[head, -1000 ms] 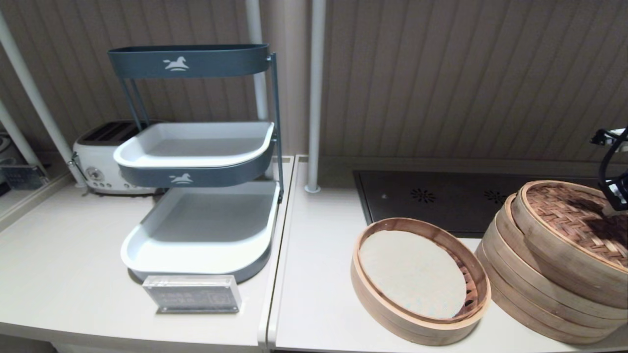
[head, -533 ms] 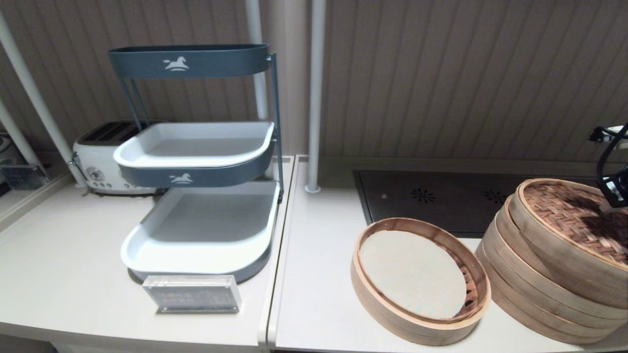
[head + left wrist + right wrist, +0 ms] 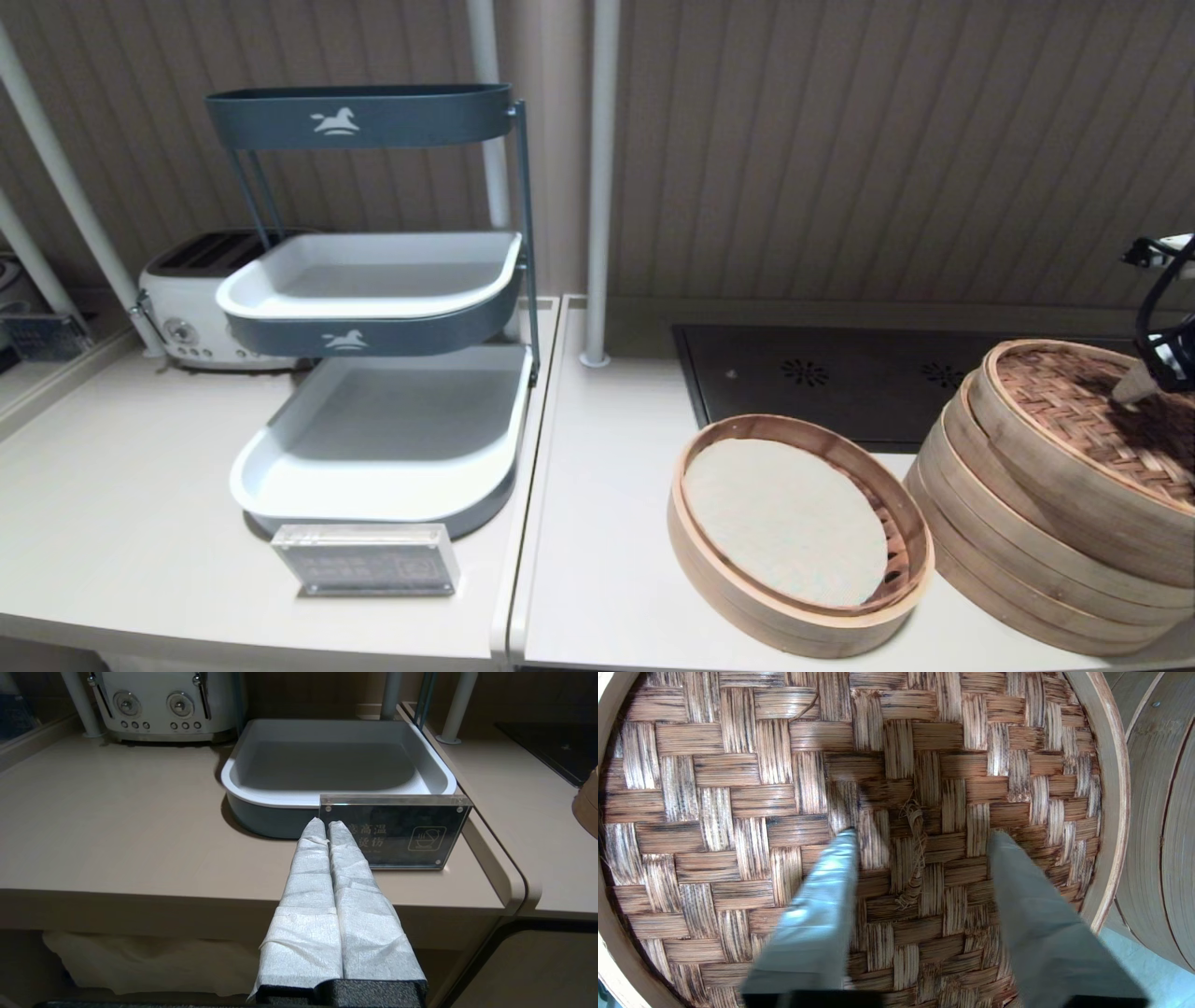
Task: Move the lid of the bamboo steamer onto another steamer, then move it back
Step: Put the steamer, then pick up the steamer
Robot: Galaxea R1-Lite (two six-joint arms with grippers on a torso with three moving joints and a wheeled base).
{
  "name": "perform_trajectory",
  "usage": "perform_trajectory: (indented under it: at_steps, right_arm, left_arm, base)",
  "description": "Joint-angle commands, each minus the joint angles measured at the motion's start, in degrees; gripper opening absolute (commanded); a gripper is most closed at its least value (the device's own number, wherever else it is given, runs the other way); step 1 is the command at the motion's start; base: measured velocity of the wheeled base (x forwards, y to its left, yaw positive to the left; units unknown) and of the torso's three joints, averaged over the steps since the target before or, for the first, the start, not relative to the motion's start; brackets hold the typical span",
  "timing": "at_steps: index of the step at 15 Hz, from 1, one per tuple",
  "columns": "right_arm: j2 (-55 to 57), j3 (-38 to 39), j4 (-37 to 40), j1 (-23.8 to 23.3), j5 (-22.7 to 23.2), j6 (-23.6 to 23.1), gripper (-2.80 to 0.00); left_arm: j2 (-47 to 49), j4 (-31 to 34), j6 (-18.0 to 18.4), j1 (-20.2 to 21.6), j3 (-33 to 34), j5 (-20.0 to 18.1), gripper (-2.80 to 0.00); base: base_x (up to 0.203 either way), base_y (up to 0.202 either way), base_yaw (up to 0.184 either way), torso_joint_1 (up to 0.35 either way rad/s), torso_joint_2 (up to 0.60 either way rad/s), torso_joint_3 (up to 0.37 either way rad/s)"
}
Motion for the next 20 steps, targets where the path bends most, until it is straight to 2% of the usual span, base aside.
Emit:
perform_trajectory:
  at_steps: [1,5,7,8,13,20]
  right_arm:
    - [-0.54,-0.35,0.29,-0.02,0.03,-0.06,0.00]
    - [-4.97,-1.45,0.50,0.19,0.58,0.24,0.00]
    - [-10.19,-0.94,0.81,0.73,3.09,0.46,0.00]
    - [-12.51,-0.29,1.05,0.90,4.78,0.67,-2.80]
    - [-26.21,9.33,0.94,1.09,9.49,0.99,-2.80]
    - [-52.60,29.81,0.62,2.78,13.70,0.71,-2.80]
  left_arm:
    - [-0.11,-0.05,0.00,0.00,1.58,0.00,-2.80]
    - [-0.11,-0.05,0.00,0.00,1.58,0.00,-2.80]
    - [-0.11,-0.05,0.00,0.00,1.58,0.00,-2.80]
    - [-0.11,-0.05,0.00,0.00,1.58,0.00,-2.80]
    - [-0.11,-0.05,0.00,0.00,1.58,0.00,-2.80]
    - [-0.11,-0.05,0.00,0.00,1.58,0.00,-2.80]
  base:
    - [0.000,0.000,0.000,0.000,0.00,0.000]
    - [0.000,0.000,0.000,0.000,0.00,0.000]
    - [0.000,0.000,0.000,0.000,0.00,0.000]
    - [0.000,0.000,0.000,0.000,0.00,0.000]
    - [0.000,0.000,0.000,0.000,0.00,0.000]
    - [0.000,0.000,0.000,0.000,0.00,0.000]
